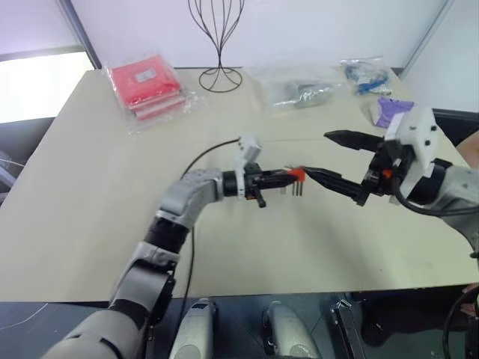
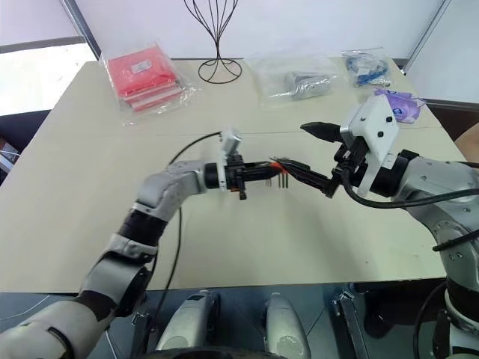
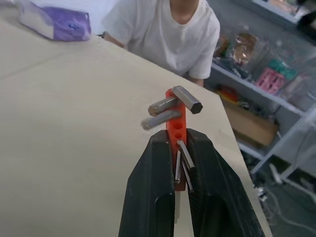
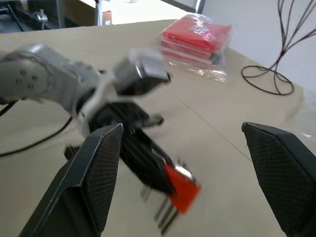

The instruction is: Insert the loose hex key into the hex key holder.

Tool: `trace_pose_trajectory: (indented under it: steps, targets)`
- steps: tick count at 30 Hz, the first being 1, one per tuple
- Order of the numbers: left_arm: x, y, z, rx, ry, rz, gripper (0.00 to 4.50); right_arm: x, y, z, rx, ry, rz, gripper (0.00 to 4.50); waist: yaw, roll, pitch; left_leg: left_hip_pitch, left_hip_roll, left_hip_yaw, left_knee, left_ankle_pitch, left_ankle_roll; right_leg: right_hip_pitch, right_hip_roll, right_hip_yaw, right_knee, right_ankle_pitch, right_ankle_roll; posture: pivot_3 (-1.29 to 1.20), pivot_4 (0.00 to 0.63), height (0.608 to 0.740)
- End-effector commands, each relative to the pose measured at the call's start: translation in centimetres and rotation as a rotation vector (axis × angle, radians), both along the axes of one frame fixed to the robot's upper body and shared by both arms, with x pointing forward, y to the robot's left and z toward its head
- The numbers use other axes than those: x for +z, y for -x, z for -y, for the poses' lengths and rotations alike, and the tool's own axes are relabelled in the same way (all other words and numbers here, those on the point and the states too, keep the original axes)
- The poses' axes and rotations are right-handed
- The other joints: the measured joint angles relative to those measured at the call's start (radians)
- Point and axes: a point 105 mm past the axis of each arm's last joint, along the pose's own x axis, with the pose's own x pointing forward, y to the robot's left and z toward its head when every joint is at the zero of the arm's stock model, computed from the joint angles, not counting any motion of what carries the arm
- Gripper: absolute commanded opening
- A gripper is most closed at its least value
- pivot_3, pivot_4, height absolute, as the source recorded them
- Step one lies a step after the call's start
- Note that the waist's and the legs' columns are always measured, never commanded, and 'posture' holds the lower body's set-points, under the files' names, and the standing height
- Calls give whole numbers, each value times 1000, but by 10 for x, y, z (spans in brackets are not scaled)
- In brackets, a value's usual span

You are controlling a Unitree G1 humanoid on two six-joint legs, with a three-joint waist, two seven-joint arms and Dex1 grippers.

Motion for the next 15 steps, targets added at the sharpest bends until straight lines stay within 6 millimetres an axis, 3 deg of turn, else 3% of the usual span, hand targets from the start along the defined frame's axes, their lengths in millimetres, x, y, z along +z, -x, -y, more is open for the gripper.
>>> trace_pose_trajectory:
  steps: [1, 7, 15]
  targets:
    - [-6, -9, 10, 21, -30, 29, 0, 7, 6, -3, -7, -4, 55, 3987, -5, 0, 0, 0, 0, 0, 0, 0, 0, 0, 0, 0, 0, 0, 0, 0, 150, 740]
    - [-30, -11, 19, 24, -106, -12, 0, 4, 8, -4, -20, 2, 58, 3987, -6, 0, 0, 0, 0, -1, -1, 0, 0, 0, 1, 0, 0, 0, 0, 0, 150, 740]
    - [-46, -17, 12, 82, -152, -92, 0, 3, 7, -8, -11, 2, 60, 3987, -6, 0, 0, 0, 1, -2, -1, 0, 0, 0, 0, 0, 1, 0, 0, 0, 150, 740]
